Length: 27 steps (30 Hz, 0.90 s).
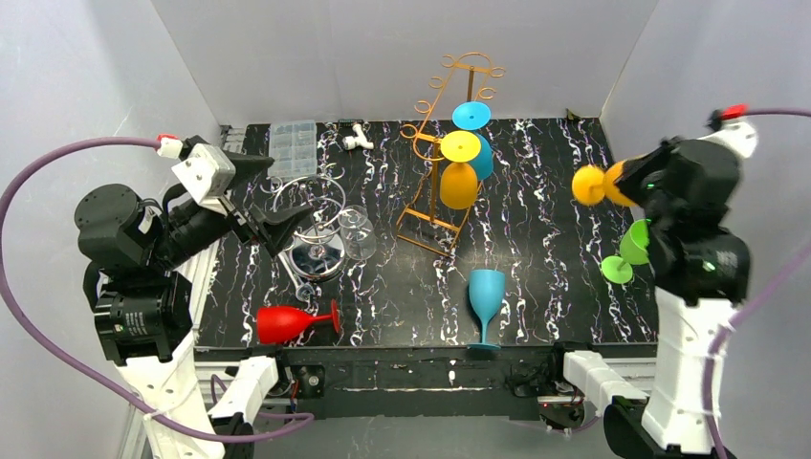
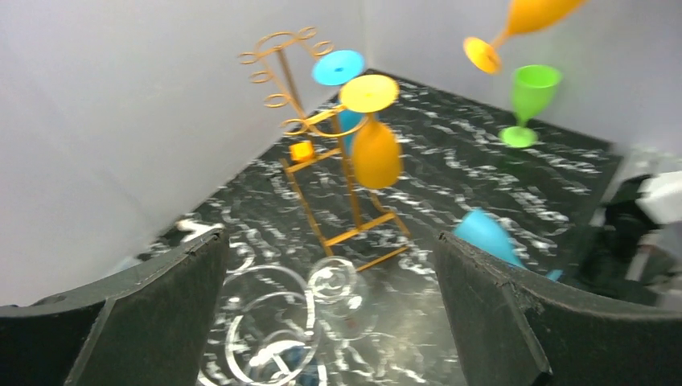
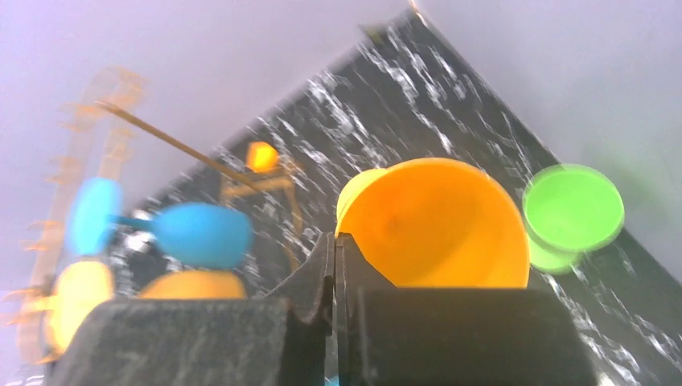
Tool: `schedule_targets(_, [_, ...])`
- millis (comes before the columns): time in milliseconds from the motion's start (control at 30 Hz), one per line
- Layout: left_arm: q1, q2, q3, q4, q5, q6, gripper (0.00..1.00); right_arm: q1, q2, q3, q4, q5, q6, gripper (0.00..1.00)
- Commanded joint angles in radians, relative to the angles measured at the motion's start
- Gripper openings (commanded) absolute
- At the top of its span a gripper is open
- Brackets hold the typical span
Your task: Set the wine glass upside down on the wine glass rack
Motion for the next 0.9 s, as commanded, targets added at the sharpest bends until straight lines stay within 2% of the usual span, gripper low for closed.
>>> schedule_targets(0, [0.005, 0.028, 0.022, 0.000, 0.162, -0.223, 0.98, -0.002, 0.006, 0.275, -0.093, -0.128, -0.001, 0.01])
schedule_targets(100, [0.005, 0.058, 0.023, 0.036, 0.199, -0.321, 0.98, -0.002, 0.045, 0.430, -0.107, -0.218, 0.024, 0.01])
schedule_targets(167, [0.006, 0.072, 0.019, 0.085, 0.195, -0.385, 0.98, -0.002, 0.070, 0.486, -0.064, -0.334, 0.053, 0.01])
schedule_targets(367, [0.006, 0.109, 0.003, 0.245, 0.152, -0.548, 0.98, -0.004, 0.131, 0.462, 0.181, -0.673, 0.205, 0.01])
schedule_targets(500, [-0.034, 0.175, 0.018, 0.316, 0.107, -0.668, 0.98, -0.003, 0.175, 0.498, 0.269, -0.747, 0.245, 0.01])
schedule_targets(600, [-0.099, 0.246, 0.079, 0.262, 0.089, -0.660, 0.98, -0.002, 0.219, 0.518, 0.347, -0.801, 0.317, 0.01])
schedule_targets(733, [-0.248, 0.355, 0.239, 0.115, -0.076, -0.561, 0.98, -0.002, 0.246, 0.481, 0.508, -0.842, 0.423, 0.01])
schedule_targets(867, [-0.276, 0.456, 0.374, 0.023, -0.210, -0.516, 0.98, 0.001, 0.292, 0.523, 0.525, -0.844, 0.436, 0.01])
